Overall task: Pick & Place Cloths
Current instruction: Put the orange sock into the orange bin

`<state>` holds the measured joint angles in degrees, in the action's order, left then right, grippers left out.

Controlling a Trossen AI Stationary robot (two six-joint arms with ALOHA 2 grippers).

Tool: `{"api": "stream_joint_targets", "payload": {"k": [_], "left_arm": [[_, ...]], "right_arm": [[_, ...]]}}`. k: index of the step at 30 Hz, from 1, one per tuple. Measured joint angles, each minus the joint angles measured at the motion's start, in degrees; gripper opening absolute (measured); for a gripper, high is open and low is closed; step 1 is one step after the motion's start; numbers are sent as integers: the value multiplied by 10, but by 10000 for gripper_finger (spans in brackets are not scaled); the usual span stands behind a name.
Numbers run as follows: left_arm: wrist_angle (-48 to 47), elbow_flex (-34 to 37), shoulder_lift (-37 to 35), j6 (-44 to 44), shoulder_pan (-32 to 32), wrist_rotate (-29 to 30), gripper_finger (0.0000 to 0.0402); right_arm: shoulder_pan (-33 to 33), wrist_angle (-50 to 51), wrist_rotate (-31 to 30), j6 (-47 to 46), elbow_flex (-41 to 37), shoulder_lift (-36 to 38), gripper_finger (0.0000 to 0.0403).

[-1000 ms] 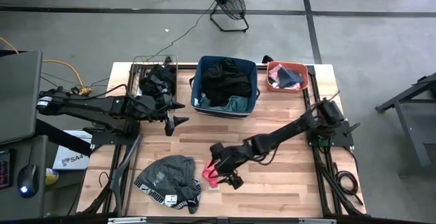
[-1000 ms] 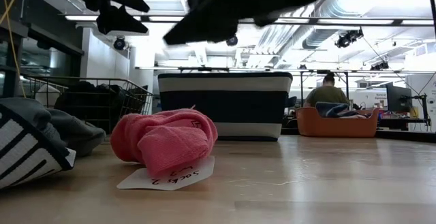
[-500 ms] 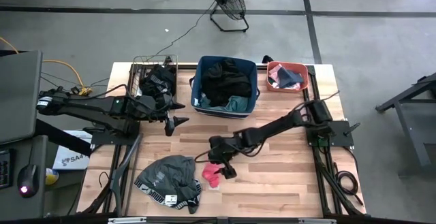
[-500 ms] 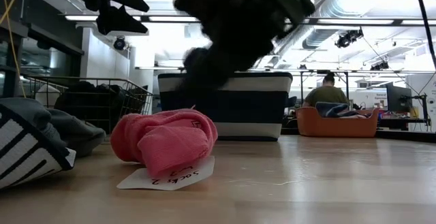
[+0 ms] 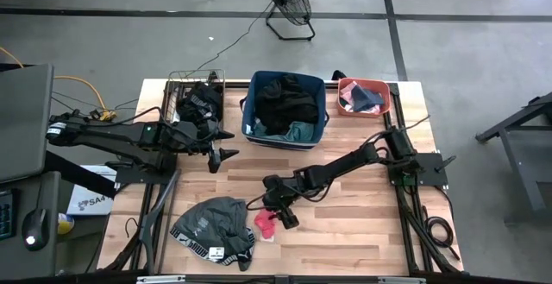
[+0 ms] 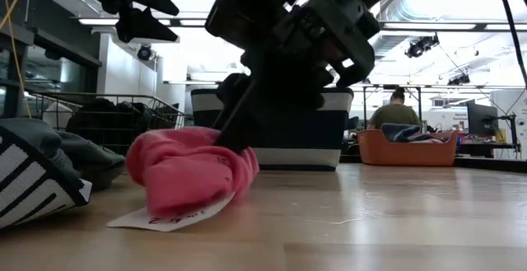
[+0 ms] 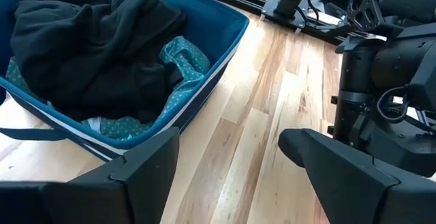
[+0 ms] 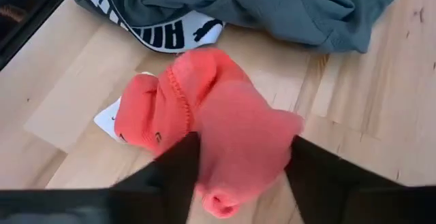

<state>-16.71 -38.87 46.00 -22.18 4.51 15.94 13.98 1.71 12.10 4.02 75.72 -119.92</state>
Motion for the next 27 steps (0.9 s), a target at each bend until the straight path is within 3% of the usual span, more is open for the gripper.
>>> {"api": "stream_joint_targets", "payload": {"k": [8,17,27], "left_arm": [[-1,0,0,0,0,0,299],[-1,0,0,0,0,1,299],[-3,0,0,0,0,-2,299]], "right_arm": [[-6,9,-1,-56,0,0,21],[-4,143,-115,-115,0,73,10],[-2,378,-336,-195,0,246,9]]}}
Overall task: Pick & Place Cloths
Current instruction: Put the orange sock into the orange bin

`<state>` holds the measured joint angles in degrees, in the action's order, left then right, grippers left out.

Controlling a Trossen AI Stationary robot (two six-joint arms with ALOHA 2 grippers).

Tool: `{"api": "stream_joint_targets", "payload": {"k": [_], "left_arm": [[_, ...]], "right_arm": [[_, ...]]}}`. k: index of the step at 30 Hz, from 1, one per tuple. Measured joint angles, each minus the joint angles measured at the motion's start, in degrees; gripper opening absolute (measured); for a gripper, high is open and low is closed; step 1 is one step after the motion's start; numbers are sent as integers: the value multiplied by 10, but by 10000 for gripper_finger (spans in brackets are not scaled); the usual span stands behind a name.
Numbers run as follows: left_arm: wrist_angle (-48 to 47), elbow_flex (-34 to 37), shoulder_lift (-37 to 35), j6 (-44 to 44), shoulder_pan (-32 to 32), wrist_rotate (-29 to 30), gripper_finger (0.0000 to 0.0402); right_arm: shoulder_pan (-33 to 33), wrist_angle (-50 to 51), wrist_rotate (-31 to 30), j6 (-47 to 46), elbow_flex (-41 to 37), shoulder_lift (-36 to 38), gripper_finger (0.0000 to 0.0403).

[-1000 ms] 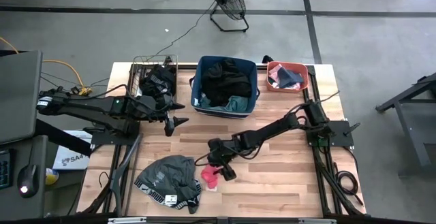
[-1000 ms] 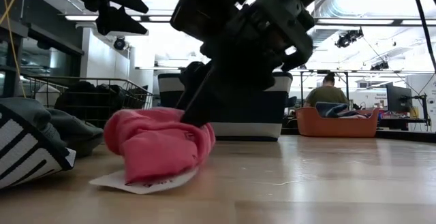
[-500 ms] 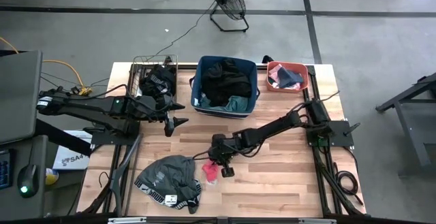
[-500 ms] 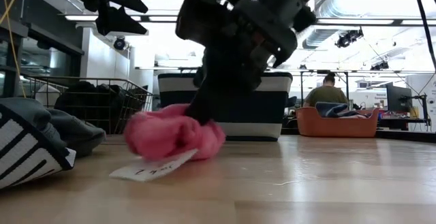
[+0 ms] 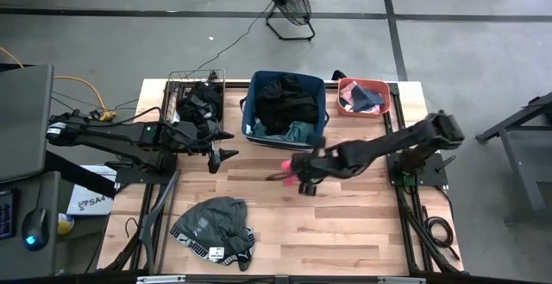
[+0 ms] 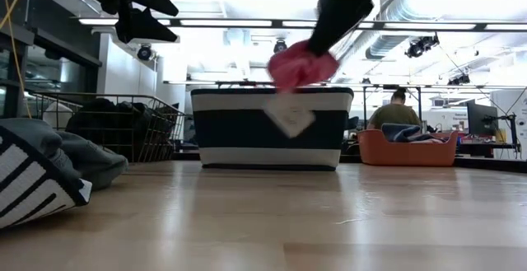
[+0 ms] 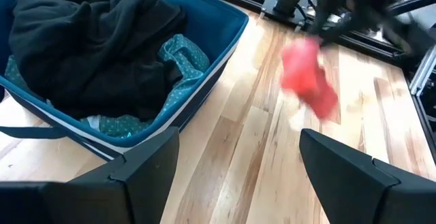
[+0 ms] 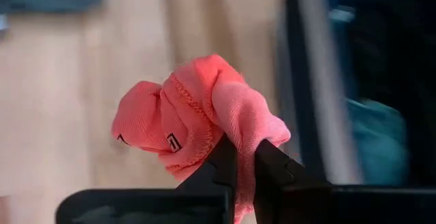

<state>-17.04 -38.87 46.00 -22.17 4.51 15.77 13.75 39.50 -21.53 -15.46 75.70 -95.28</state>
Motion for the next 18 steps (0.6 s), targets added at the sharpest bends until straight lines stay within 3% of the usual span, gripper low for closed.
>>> {"api": "stream_joint_targets", "payload": {"k": [9,18], "left_arm": [[0,0,0,0,0,0,299],[0,0,0,3,0,0,299]], "right_arm": [[-29,184,-146,-96,0,126,9],[-140,355,-237,-225,0,191,9]]}}
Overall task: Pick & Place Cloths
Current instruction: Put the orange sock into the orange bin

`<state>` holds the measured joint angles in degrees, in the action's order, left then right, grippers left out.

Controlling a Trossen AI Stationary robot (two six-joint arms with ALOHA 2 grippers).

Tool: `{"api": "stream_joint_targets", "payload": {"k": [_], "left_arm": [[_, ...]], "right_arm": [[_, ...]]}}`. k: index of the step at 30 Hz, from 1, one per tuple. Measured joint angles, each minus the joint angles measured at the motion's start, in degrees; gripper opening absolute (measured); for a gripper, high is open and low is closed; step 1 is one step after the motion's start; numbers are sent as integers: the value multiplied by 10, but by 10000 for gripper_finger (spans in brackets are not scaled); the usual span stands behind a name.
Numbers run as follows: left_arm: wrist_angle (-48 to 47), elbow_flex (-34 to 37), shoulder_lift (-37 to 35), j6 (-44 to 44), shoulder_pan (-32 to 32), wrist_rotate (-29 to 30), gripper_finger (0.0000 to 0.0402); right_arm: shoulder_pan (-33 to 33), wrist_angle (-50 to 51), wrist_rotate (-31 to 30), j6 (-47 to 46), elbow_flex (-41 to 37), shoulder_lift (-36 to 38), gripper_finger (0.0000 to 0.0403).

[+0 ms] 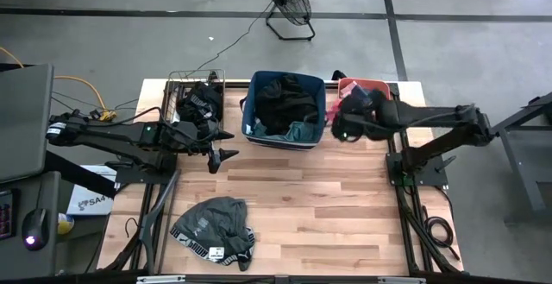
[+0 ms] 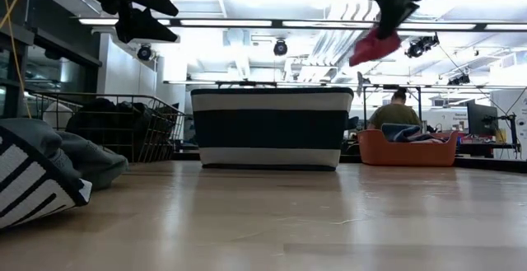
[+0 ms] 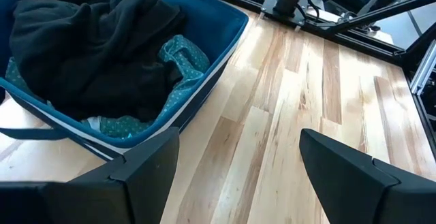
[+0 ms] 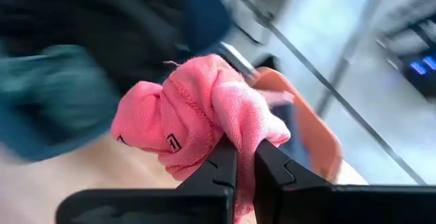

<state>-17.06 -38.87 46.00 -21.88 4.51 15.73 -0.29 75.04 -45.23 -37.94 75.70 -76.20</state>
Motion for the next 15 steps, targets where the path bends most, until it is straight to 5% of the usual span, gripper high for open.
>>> {"api": "stream_joint_targets", "payload": {"k": [10,15], "left_arm": [[1,0,0,8,0,0,299],[1,0,0,11,0,0,299]], "right_arm": [[-199,9,-10,28,-35,0,9],[-311,-66,30,90,-73,0,9]]}}
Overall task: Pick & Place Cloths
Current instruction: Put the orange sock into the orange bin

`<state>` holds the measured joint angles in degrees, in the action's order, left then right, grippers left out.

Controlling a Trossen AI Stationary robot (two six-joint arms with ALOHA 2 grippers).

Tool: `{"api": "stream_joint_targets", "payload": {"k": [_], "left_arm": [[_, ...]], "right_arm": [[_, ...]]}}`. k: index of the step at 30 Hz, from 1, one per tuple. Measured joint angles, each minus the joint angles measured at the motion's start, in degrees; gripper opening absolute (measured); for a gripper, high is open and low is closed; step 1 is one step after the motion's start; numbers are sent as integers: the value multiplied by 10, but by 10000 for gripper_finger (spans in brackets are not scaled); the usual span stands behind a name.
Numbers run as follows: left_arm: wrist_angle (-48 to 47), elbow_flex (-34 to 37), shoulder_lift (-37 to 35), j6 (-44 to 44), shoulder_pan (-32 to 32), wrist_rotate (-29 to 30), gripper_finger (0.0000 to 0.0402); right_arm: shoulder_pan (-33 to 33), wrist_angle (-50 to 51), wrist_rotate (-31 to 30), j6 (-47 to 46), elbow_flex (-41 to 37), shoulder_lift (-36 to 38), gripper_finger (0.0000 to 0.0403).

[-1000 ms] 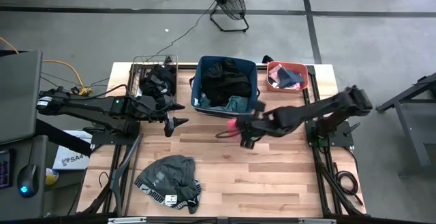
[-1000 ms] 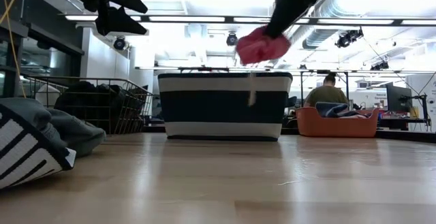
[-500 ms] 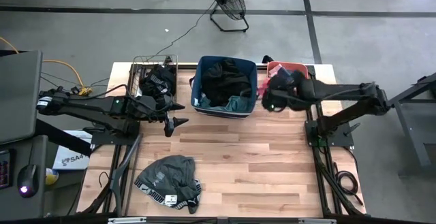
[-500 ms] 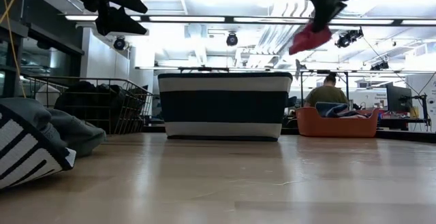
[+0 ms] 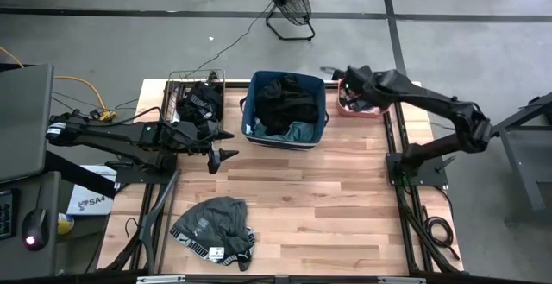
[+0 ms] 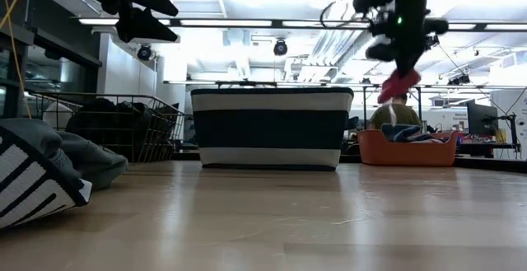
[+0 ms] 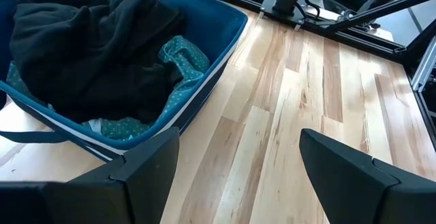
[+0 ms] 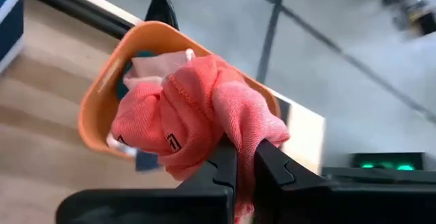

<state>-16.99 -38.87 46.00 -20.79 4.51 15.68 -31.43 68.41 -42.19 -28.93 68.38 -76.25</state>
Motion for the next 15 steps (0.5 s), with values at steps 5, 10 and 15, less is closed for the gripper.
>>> {"api": "stream_joint_targets", "payload": {"k": [5,10,15], "left_arm": [[0,0,0,10,0,0,299],[0,0,0,10,0,0,299],[0,0,0,11,0,0,299]], "right_arm": [[-89,-154,82,73,-53,0,9],[-143,-254,122,92,-109,-10,9],[-169,-294,137,97,-145,-43,9]]}}
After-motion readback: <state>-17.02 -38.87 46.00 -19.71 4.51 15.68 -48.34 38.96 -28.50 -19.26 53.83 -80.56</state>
